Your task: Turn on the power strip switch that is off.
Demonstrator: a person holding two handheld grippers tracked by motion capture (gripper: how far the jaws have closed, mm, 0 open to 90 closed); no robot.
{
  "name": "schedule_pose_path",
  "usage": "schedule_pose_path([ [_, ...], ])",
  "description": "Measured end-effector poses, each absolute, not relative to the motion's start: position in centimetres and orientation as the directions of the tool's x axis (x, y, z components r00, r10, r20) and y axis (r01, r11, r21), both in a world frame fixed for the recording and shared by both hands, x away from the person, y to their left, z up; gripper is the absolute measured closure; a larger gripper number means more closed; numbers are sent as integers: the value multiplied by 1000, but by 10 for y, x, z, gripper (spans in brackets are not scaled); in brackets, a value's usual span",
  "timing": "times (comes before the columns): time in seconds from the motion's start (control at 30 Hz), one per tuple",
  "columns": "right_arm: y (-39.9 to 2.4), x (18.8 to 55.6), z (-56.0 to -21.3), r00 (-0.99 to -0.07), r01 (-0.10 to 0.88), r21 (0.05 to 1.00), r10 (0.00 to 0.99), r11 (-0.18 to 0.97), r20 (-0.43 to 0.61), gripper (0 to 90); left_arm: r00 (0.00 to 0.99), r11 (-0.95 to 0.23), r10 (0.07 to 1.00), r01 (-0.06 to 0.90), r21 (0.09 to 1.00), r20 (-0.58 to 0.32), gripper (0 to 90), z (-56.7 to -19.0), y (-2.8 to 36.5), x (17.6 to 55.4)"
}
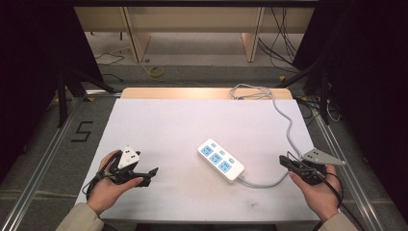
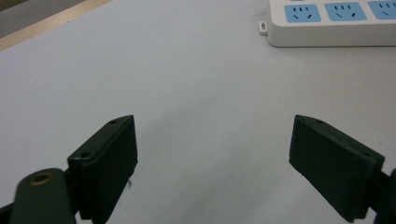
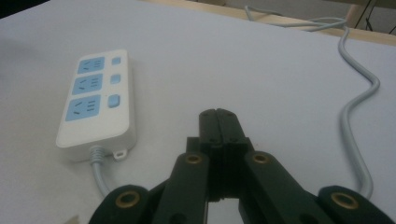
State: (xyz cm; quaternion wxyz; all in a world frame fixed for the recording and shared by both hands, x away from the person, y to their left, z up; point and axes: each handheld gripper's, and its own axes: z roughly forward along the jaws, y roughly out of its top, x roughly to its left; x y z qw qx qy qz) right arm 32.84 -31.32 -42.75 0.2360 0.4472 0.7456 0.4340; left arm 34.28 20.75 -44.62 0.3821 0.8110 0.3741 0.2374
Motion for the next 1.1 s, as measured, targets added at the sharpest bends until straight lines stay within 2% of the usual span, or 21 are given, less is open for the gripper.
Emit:
schedule_pose_path([
  [1.1, -283, 339, -424, -567, 471, 839, 822, 274, 50, 900, 619, -433, 779, 418, 799, 99, 154, -445, 202, 343],
])
